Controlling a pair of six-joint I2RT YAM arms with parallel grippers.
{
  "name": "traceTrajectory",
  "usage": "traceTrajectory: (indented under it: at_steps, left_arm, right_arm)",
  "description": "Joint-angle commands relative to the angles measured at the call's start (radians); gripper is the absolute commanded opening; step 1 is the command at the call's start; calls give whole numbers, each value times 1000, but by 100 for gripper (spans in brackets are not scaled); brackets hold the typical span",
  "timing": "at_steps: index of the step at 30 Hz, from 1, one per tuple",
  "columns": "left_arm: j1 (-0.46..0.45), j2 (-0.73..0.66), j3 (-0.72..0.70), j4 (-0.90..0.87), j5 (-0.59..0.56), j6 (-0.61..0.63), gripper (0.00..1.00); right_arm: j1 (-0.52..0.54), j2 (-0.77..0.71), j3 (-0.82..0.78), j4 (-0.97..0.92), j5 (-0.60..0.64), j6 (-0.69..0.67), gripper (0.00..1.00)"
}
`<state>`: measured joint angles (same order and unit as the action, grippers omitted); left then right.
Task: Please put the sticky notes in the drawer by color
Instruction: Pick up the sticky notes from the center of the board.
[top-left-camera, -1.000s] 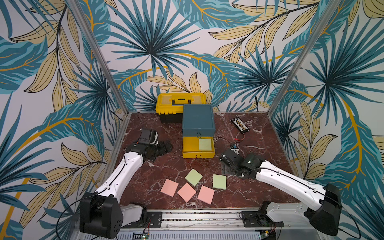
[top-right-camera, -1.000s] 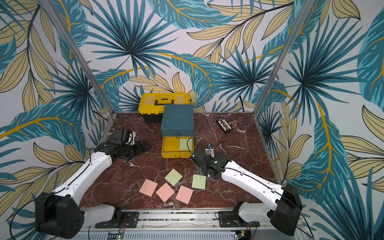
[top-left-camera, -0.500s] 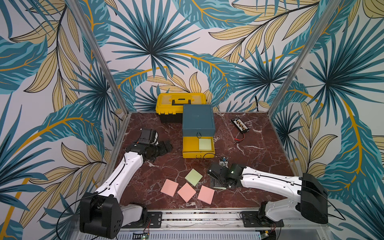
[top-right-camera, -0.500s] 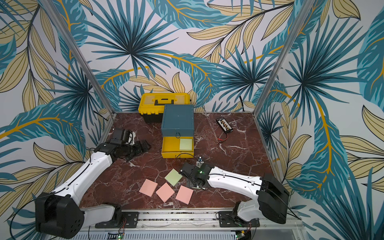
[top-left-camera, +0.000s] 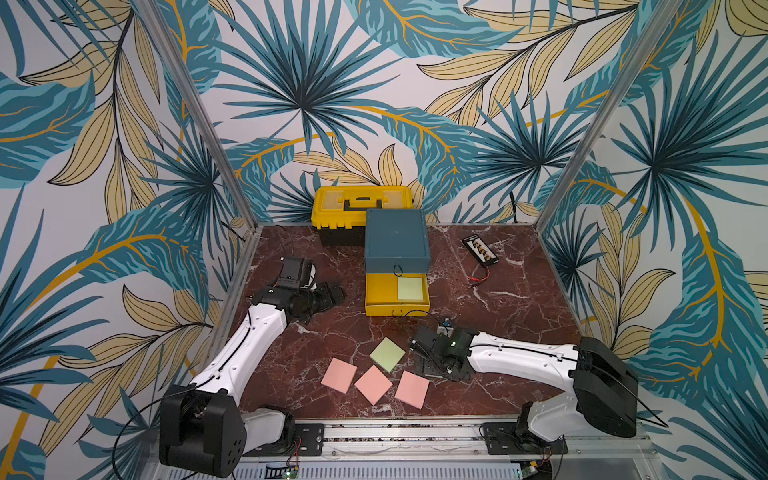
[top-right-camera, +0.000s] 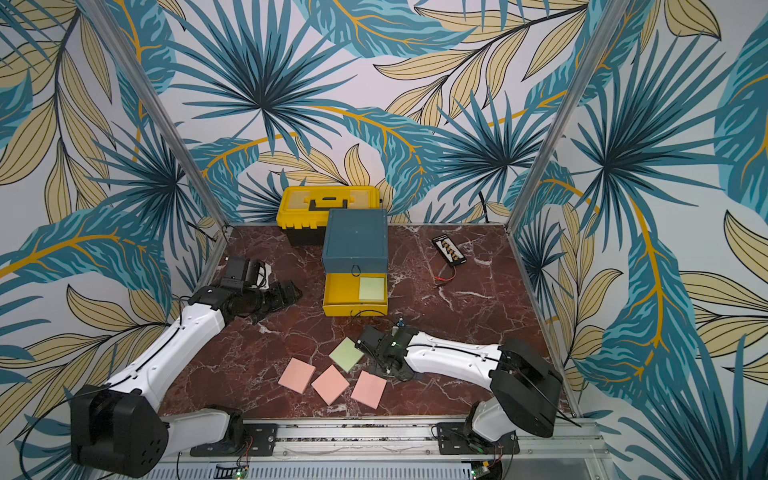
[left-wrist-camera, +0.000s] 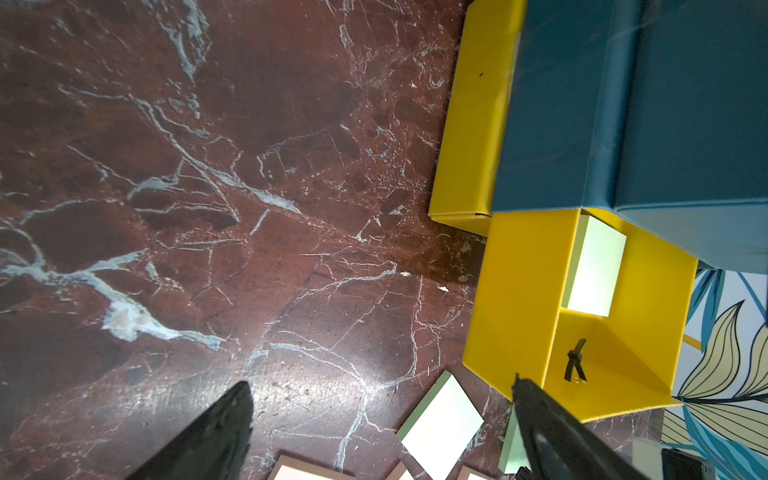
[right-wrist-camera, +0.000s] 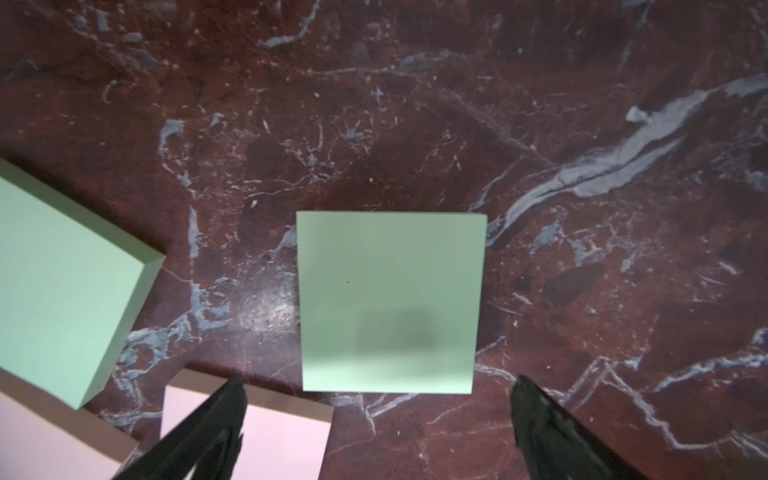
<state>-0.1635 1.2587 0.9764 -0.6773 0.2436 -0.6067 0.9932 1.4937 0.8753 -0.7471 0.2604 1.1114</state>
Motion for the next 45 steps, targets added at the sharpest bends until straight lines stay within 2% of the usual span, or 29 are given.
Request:
traceTrajectory:
  at_steps: [1,14,29,45]
  left_arm:
    - [7,-5,-13,10,-6,10,99]
    - [7,-2,2,-9,-20,15,99]
    - [7,1,-5,-4,-24,7,99]
    - [8,-13,-11,-10,-28,2,99]
  right_arm:
    - [-19,9,-28,24,-1,2,99]
    - [-75,93,-43,116,-67,-31,99]
    - [-115,147,-52,139,-88,-59,99]
    - [-116,168,-71,179,-133,-70,80]
